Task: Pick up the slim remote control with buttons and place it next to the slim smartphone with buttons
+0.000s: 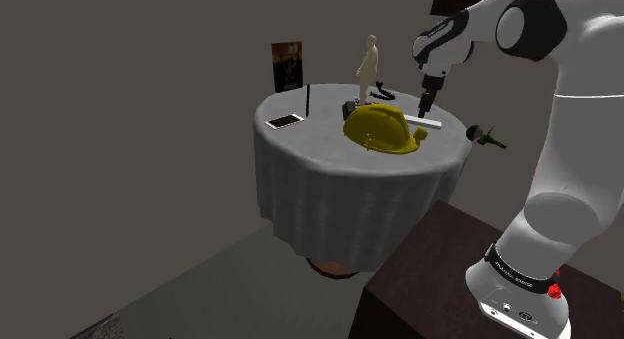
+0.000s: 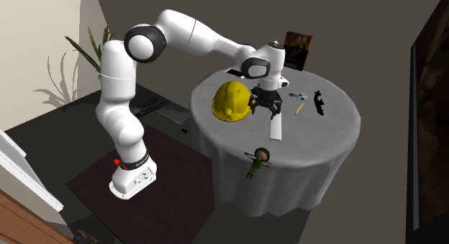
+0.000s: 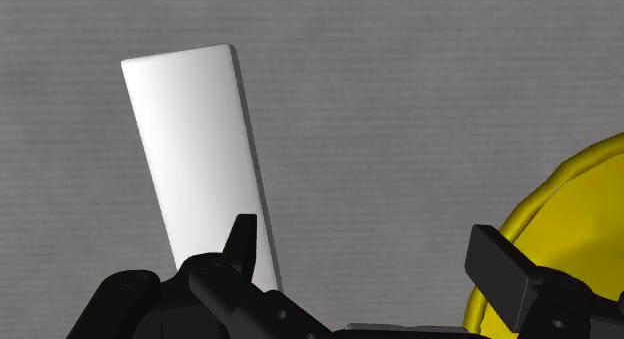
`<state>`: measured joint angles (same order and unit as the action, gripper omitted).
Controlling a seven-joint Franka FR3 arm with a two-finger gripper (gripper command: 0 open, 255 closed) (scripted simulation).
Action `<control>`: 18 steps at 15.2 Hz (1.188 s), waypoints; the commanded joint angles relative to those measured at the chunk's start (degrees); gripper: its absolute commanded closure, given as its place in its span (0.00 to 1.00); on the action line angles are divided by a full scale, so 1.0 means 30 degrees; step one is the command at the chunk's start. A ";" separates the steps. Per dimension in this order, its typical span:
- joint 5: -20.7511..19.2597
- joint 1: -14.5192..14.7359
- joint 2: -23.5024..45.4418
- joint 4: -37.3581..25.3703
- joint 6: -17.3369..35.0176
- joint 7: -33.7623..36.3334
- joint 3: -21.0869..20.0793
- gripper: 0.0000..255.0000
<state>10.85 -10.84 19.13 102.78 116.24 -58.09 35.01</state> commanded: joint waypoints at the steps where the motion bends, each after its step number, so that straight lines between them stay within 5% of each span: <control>1: 0.1083 -0.0897 0.1682 -0.1902 -0.0367 -0.0928 -0.0320 0.00; 5: 0.2722 -0.2918 0.4962 -0.6043 -0.1315 -0.2211 -0.1136 0.00; 18: 0.3161 -0.3034 0.5722 -0.5235 0.0183 -0.2496 -0.1475 0.00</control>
<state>20.33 -19.94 36.28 87.08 116.77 -65.57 30.59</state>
